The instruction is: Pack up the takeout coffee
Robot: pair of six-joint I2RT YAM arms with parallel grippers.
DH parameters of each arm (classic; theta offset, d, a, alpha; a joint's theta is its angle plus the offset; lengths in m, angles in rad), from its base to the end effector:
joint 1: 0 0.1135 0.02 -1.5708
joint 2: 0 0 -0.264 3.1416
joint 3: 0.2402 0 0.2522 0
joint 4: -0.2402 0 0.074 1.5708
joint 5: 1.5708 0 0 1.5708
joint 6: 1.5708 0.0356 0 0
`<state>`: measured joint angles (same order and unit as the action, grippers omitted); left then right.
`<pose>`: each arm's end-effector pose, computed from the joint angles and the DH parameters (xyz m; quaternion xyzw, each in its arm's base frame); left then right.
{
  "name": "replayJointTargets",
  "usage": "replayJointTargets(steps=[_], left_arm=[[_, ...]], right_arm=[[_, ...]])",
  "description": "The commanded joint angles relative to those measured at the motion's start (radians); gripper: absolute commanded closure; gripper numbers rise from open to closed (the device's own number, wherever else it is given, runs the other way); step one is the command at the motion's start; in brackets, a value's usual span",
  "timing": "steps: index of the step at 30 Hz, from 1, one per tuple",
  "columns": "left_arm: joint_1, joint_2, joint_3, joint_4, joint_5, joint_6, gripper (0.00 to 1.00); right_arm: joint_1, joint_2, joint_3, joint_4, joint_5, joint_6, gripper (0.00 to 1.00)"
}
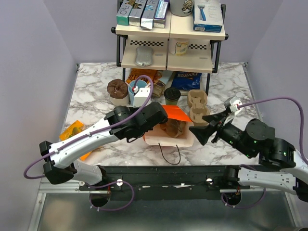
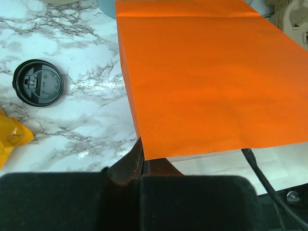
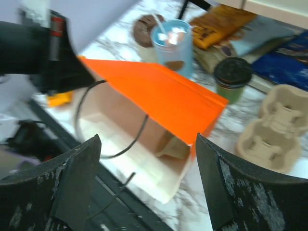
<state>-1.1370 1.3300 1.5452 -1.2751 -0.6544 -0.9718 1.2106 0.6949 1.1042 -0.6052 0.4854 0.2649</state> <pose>0.1178 -0.2028 0.3916 -0.0053 0.9198 -0.0545 0.3886 0.0584 0.1079 0.4145 -0.2059 0.7374 0.2769 0.5807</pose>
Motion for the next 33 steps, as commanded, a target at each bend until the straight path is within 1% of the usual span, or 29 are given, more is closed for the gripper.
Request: replayJointTargets(steps=[1, 2, 3, 4, 6, 7, 9, 11, 12, 13, 17, 20, 23, 24, 25, 27, 29, 33], left_arm=[[-0.007, 0.012, 0.041, -0.049, -0.033, -0.073, 1.00], [-0.006, 0.014, 0.038, -0.046, -0.025, -0.076, 1.00], [-0.006, 0.011, 0.030, -0.032, -0.016, -0.077, 1.00], [-0.006, 0.006, 0.020, -0.020, -0.010, -0.079, 1.00], [-0.006, -0.003, -0.007, 0.011, -0.001, -0.085, 1.00], [-0.007, -0.006, -0.008, 0.016, 0.010, -0.088, 1.00], [-0.007, -0.012, -0.013, 0.022, 0.012, -0.093, 1.00], [-0.007, -0.018, -0.014, 0.022, 0.006, -0.099, 1.00], [-0.007, -0.021, -0.014, 0.026, 0.003, -0.100, 1.00], [-0.007, -0.026, -0.019, 0.029, 0.004, -0.099, 1.00], [-0.009, -0.034, -0.027, 0.036, 0.007, -0.100, 1.00], [-0.007, -0.037, -0.036, 0.048, 0.013, -0.093, 1.00], [-0.007, -0.046, -0.054, 0.075, 0.044, -0.076, 1.00], [-0.009, -0.049, -0.060, 0.094, 0.065, -0.074, 1.00], [-0.007, -0.054, -0.066, 0.105, 0.074, -0.071, 1.00], [-0.007, -0.068, -0.083, 0.124, 0.088, -0.062, 1.00], [-0.007, -0.084, -0.094, 0.135, 0.095, -0.062, 1.00], [-0.007, -0.100, -0.119, 0.152, 0.101, -0.048, 1.00]], right_arm=[[0.004, -0.020, -0.060, 0.018, -0.249, 0.107, 0.16], [0.003, -0.005, -0.063, 0.003, -0.248, 0.121, 0.16], [0.003, 0.012, -0.069, -0.011, -0.208, 0.140, 0.16], [0.004, 0.068, -0.067, -0.045, -0.182, 0.184, 0.18], [0.004, 0.130, -0.044, -0.076, -0.165, 0.200, 0.20], [0.004, 0.168, -0.029, -0.083, -0.156, 0.233, 0.21], [0.004, 0.193, -0.041, -0.067, -0.118, 0.266, 0.23], [0.004, 0.224, -0.046, -0.106, -0.050, 0.348, 0.25], [0.004, 0.236, -0.043, -0.132, 0.020, 0.382, 0.25], [0.004, 0.250, -0.040, -0.186, 0.047, 0.442, 0.26], [0.004, 0.287, -0.033, -0.255, 0.100, 0.513, 0.27], [0.004, 0.296, -0.066, -0.217, 0.127, 0.533, 0.28], [0.004, 0.327, -0.079, -0.174, 0.192, 0.577, 0.28], [0.004, 0.331, -0.083, -0.162, 0.237, 0.586, 0.28], [0.004, 0.337, -0.093, -0.125, 0.255, 0.605, 0.29], [0.004, 0.338, -0.105, -0.078, 0.281, 0.591, 0.30], [0.003, 0.336, -0.136, -0.007, 0.306, 0.568, 0.33], [0.003, 0.324, -0.139, 0.010, 0.308, 0.548, 0.34]])
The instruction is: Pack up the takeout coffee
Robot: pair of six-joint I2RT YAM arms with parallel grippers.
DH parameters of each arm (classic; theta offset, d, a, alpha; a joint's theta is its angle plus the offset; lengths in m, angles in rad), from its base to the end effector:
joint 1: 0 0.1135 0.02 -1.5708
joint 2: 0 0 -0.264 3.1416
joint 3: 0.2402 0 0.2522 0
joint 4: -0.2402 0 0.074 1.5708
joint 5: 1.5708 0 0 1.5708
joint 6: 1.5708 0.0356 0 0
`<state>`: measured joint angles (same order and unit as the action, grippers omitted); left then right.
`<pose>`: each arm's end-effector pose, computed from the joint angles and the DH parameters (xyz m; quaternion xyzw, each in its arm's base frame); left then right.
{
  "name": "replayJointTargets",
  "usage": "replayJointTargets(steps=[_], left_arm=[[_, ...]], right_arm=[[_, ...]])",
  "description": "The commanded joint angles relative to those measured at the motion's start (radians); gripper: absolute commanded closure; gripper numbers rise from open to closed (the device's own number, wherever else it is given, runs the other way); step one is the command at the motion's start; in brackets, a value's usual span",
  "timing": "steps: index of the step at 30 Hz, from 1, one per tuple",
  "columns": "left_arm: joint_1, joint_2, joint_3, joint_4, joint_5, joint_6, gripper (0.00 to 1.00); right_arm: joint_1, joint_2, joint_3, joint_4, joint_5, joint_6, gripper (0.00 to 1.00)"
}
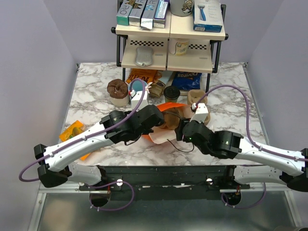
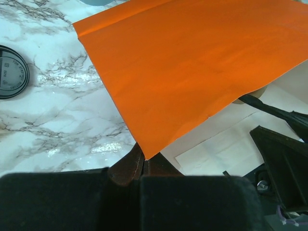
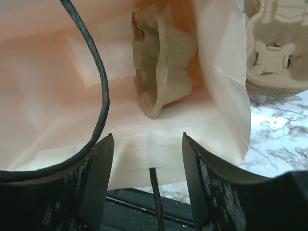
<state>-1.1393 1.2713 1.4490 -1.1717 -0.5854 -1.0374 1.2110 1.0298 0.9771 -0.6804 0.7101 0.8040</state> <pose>0.1137 -0.1999 0.3812 -0.0352 0.9209 -0.1129 0.3714 0.0946 0.1855 0.3192 -0.0346 0.8675 0.1528 0.4721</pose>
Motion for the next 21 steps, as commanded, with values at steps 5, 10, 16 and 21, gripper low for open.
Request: replayJointTargets(steps=[5, 10, 16, 21], left_arm=[[-0.007, -0.070, -0.087, 0.121, 0.079, 0.071, 1.00], [-0.005, -0.107, -0.127, 0.184, 0.085, 0.074, 1.00], [-0.005, -0.121, -0.148, 0.181, 0.085, 0.062, 1.00], [-0.005, -0.127, -0.167, 0.211, 0.110, 0.080, 1.00]], right_arm=[[0.002, -0.043, -0.037, 0.137, 0.114, -0.066, 0.34], [-0.014, -0.043, -0.040, 0.153, 0.118, -0.103, 0.34], [-0.042, -0.071, -0.063, 0.194, 0.092, -0.130, 0.34], [-0.059, -0.014, -0.098, 0.245, 0.126, -0.140, 0.36]])
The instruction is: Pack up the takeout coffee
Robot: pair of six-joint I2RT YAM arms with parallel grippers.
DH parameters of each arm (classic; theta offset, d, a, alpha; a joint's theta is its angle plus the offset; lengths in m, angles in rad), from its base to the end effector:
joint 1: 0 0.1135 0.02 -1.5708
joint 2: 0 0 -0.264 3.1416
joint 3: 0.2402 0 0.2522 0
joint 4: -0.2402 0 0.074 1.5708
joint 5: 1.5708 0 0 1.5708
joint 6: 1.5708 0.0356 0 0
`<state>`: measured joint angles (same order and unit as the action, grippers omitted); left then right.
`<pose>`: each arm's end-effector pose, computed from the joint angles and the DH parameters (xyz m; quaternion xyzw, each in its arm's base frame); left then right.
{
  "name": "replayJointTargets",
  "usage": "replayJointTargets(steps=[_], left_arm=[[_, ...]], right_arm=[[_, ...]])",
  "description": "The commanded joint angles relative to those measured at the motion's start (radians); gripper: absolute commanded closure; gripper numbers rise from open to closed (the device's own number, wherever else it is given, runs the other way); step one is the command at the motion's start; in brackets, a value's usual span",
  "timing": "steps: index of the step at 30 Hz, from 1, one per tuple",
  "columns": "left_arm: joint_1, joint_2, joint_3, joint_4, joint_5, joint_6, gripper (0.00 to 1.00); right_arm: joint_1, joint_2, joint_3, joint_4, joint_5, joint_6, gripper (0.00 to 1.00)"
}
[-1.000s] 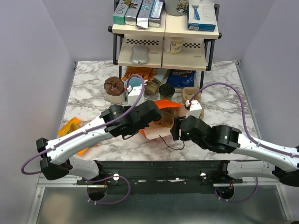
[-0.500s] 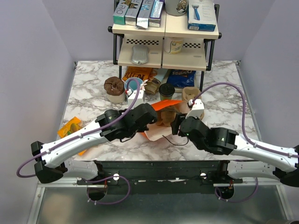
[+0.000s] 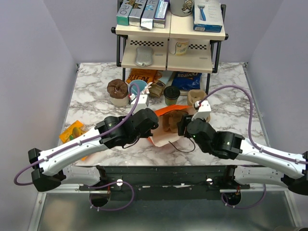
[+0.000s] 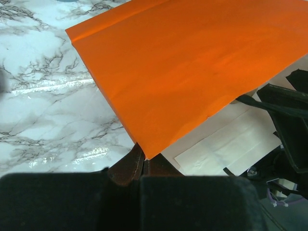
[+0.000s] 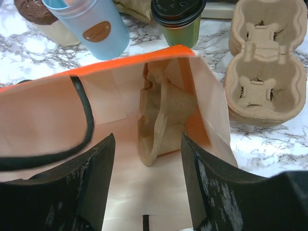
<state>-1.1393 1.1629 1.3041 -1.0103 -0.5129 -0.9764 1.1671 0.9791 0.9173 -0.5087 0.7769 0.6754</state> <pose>0.1067 -0.1899 0.3695 -0.0130 0.9125 -0.1728 0.3707 0.1033 0.1783 0.3237 -0.0215 0.8319 0.1524 0.5331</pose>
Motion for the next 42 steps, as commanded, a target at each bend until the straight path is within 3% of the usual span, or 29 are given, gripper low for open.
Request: replayJointTargets(steps=[1, 6, 12, 16, 19, 24, 30, 36, 42], left_arm=[[-0.005, -0.017, -0.023, 0.055, 0.040, 0.027, 1.00], [-0.005, -0.029, -0.035, 0.067, 0.057, 0.036, 1.00], [-0.005, -0.043, -0.054, 0.085, 0.082, 0.056, 1.00], [-0.005, -0.046, -0.054, 0.085, 0.077, 0.054, 1.00], [-0.005, -0.042, -0.052, 0.081, 0.070, 0.054, 1.00], [-0.005, -0.040, -0.060, 0.073, 0.048, 0.041, 1.00], [-0.005, -0.043, -0.068, 0.078, 0.048, 0.045, 1.00], [-0.005, -0.054, -0.085, 0.113, 0.076, 0.067, 1.00], [-0.004, -0.043, -0.085, 0.128, 0.099, 0.081, 1.00]], right_arm=[[-0.018, 0.047, -0.040, 0.079, 0.056, -0.001, 0.37], [-0.033, 0.095, -0.050, 0.079, 0.064, 0.029, 0.39], [-0.050, 0.128, -0.058, 0.038, 0.111, 0.088, 0.51], [-0.053, 0.136, -0.054, -0.010, 0.122, 0.119, 0.77], [-0.053, 0.127, -0.040, -0.043, 0.125, 0.133, 0.88], [-0.053, 0.031, -0.063, -0.005, 0.082, 0.092, 0.95], [-0.053, -0.102, -0.175, 0.209, -0.033, 0.030, 0.99], [-0.055, -0.033, -0.167, 0.279, -0.074, 0.039, 0.99], [-0.053, 0.038, -0.189, 0.459, -0.165, 0.032, 0.99]])
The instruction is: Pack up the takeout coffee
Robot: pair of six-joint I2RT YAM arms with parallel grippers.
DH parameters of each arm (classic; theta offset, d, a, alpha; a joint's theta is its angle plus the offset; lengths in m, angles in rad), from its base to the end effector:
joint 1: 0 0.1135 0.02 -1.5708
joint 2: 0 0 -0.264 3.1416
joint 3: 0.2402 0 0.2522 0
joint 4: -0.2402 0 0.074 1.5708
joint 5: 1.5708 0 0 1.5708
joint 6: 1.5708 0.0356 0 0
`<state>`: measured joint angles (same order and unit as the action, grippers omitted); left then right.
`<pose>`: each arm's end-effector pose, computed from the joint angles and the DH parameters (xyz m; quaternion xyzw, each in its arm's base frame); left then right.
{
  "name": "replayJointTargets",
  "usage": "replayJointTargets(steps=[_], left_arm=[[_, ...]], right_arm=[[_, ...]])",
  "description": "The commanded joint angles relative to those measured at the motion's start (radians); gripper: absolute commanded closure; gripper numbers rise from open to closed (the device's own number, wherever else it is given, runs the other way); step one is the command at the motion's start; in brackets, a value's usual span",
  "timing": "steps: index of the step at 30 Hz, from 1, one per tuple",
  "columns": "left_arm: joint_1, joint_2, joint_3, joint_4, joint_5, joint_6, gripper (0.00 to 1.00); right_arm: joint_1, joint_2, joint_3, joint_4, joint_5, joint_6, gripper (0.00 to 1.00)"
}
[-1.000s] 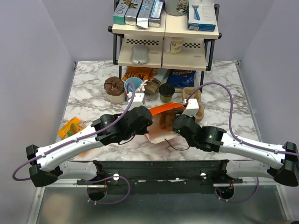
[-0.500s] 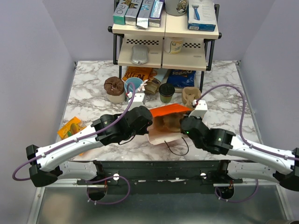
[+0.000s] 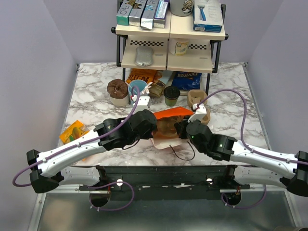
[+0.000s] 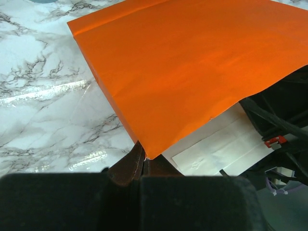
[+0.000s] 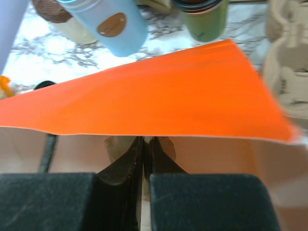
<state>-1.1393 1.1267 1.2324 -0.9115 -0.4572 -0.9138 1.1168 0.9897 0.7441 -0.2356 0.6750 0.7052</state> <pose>0.1051 -0.1907 0.3610 0.0176 0.9074 -0.2022 0.3681 0.1154 0.1857 0.2857 0.0031 0.8250 0.2128 0.5235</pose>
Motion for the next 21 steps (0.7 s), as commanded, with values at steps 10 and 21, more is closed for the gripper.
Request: replayJointTargets(steps=[10, 21], left_arm=[[-0.004, -0.002, -0.013, 0.020, 0.040, 0.013, 1.00], [-0.004, 0.001, -0.011, 0.013, 0.035, 0.015, 1.00]], right_arm=[[-0.003, 0.121, -0.011, 0.139, 0.041, 0.073, 0.96], [-0.011, 0.211, 0.012, 0.021, 0.138, 0.125, 0.77]])
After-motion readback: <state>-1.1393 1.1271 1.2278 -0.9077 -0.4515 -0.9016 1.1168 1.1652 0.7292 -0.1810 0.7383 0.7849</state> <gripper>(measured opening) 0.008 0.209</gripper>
